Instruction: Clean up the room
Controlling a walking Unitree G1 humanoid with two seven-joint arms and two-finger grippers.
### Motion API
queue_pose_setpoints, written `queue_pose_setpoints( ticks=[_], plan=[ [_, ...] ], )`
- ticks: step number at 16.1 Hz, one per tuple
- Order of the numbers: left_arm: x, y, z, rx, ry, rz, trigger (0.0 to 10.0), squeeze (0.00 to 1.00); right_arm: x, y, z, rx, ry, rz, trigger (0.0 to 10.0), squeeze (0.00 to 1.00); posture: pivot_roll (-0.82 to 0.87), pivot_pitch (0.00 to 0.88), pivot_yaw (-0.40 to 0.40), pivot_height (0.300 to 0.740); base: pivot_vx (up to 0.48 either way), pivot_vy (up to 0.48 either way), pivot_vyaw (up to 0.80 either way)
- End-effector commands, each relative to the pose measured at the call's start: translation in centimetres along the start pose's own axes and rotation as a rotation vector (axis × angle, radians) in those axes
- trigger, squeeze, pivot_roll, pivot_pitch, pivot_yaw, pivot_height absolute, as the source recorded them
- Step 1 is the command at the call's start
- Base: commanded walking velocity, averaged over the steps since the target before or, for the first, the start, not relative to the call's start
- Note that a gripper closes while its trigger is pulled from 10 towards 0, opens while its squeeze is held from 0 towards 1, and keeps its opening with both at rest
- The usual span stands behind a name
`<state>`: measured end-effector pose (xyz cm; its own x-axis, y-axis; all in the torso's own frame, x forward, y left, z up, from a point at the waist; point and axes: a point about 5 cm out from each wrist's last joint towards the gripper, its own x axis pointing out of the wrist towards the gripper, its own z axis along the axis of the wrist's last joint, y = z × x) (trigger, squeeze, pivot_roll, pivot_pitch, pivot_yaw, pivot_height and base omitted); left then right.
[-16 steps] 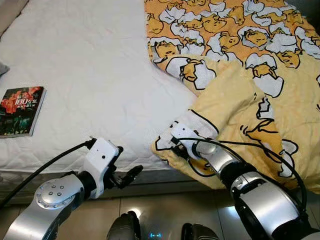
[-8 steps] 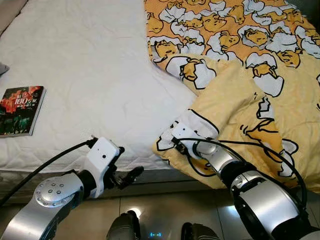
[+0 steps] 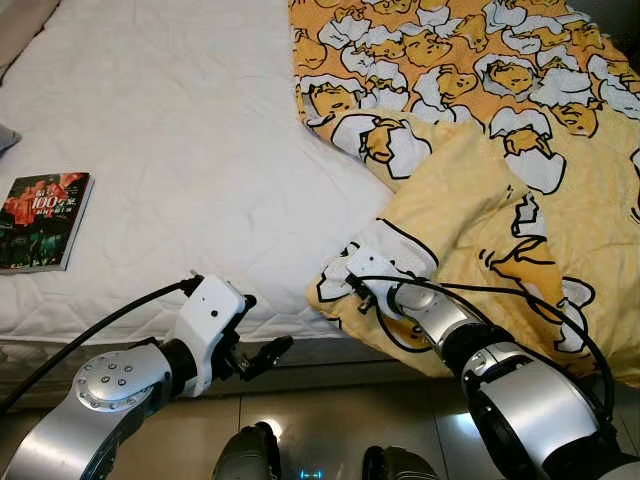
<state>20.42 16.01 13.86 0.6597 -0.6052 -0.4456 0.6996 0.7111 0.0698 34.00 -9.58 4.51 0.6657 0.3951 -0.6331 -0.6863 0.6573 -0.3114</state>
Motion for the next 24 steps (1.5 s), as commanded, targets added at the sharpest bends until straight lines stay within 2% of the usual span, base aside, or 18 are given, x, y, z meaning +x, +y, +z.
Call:
queue_pose_setpoints(
  ticks=[1,3,5,6,7,8,9,10,11,12,15,19,24],
  plan=[
    [-0.2,0.2,-0.1,-0.001,0.002,0.006,10.0,0.0,0.1,0.6,1.0,0.078,-0.068,0.086,0.0,0.0,0.18,0.169,-0.006,0.74,0.0,0.0,0.0],
    [-0.2,0.4,0.0,-0.001,0.0,0.017,10.0,0.0,0.1,1.3,1.3,0.131,-0.113,0.178,0.0,0.0,0.18,0.169,-0.007,0.74,0.0,0.0,0.0],
    [-0.3,0.8,-0.1,-0.001,0.001,0.026,10.0,0.0,-0.2,3.6,1.2,0.116,-0.189,0.429,0.0,0.0,0.17,0.163,-0.008,0.74,0.0,0.0,0.0],
    [-0.3,0.8,-0.1,0.0,0.001,0.027,10.0,0.0,-0.3,4.1,1.0,0.107,-0.202,0.482,0.0,0.0,0.17,0.161,-0.005,0.74,0.0,0.0,0.0],
    [-0.3,0.9,-0.1,0.002,0.001,0.024,10.0,0.0,-0.7,5.6,0.2,0.051,-0.205,0.62,0.0,0.0,0.16,0.16,-0.001,0.74,0.0,0.0,0.0],
    [-0.2,0.9,0.0,0.005,-0.001,0.019,10.0,0.0,-0.8,6.2,-0.6,-0.014,-0.184,0.634,0.0,0.0,0.16,0.159,0.005,0.74,0.0,0.0,0.0],
    [0.0,1.1,0.1,0.007,-0.004,0.018,10.0,0.0,-0.4,5.5,-0.6,-0.009,-0.174,0.501,0.0,0.0,0.16,0.164,0.009,0.74,0.0,0.0,0.0],
    [0.1,1.1,0.2,0.008,-0.005,0.017,10.0,0.0,-0.3,4.7,-0.5,0.018,-0.171,0.422,10.0,0.0,0.15,0.169,0.013,0.74,0.0,0.0,0.0],
    [0.2,1.0,0.2,0.008,-0.007,0.013,10.0,0.0,-0.2,3.5,-0.2,0.021,-0.164,0.322,10.0,1.0,0.15,0.17,0.016,0.74,0.0,0.0,0.0],
    [0.2,0.9,0.1,0.007,-0.007,0.008,10.0,0.0,-0.3,2.9,0.0,0.025,-0.156,0.281,10.0,1.0,0.15,0.167,0.016,0.74,0.0,0.0,0.0],
    [0.4,0.8,0.0,0.006,-0.004,-0.001,10.0,0.0,-0.2,1.9,0.6,-0.061,-0.108,0.223,10.0,1.0,0.15,0.17,0.014,0.74,0.0,0.0,0.0],
    [0.5,0.7,0.0,0.002,-0.007,0.001,10.0,0.0,-0.1,0.9,1.5,-0.057,-0.087,0.173,10.0,1.0,0.16,0.176,0.004,0.74,0.0,0.0,0.0],
    [0.6,0.6,-0.2,0.0,-0.001,0.001,10.0,0.0,-0.3,0.0,1.6,-0.029,-0.063,0.149,10.0,1.0,0.16,0.175,0.002,0.74,0.0,0.0,0.0]
  ],
)
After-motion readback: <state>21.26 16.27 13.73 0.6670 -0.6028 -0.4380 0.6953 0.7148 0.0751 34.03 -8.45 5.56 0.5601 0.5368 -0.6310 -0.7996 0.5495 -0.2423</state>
